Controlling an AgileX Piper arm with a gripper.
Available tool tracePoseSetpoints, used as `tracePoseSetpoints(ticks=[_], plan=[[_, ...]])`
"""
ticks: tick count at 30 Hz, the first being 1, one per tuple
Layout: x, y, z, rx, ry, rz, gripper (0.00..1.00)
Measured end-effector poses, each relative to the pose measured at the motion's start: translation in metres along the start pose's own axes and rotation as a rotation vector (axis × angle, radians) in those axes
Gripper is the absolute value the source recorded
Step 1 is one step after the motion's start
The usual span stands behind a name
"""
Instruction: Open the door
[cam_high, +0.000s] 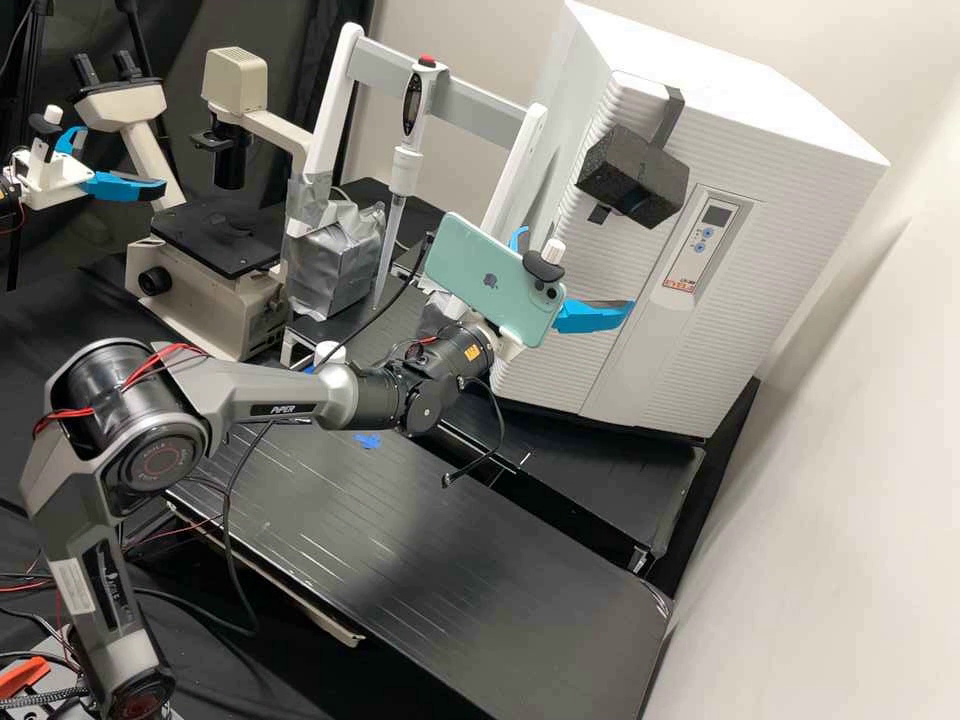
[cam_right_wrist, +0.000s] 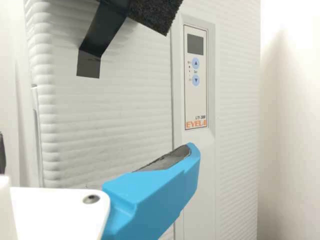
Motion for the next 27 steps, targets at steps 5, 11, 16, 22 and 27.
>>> tracePoseSetpoints(ticks=[5, 11, 16, 22, 27], plan=[[0.0014, 0.0012, -0.0011, -0.001, 0.003, 0.003, 0.0], [0.0017, 0.0007, -0.0004, -0.001, 0.001, 0.002, 0.0], [0.0043, 0.0005, 0.0006, -0.001, 0.001, 0.001, 0.0], [0.0055, -0.0015, 0.0039, 0.001, -0.011, -0.006, 0.0], [0.006, -0.0025, 0.0053, 0.001, -0.015, -0.009, 0.0]])
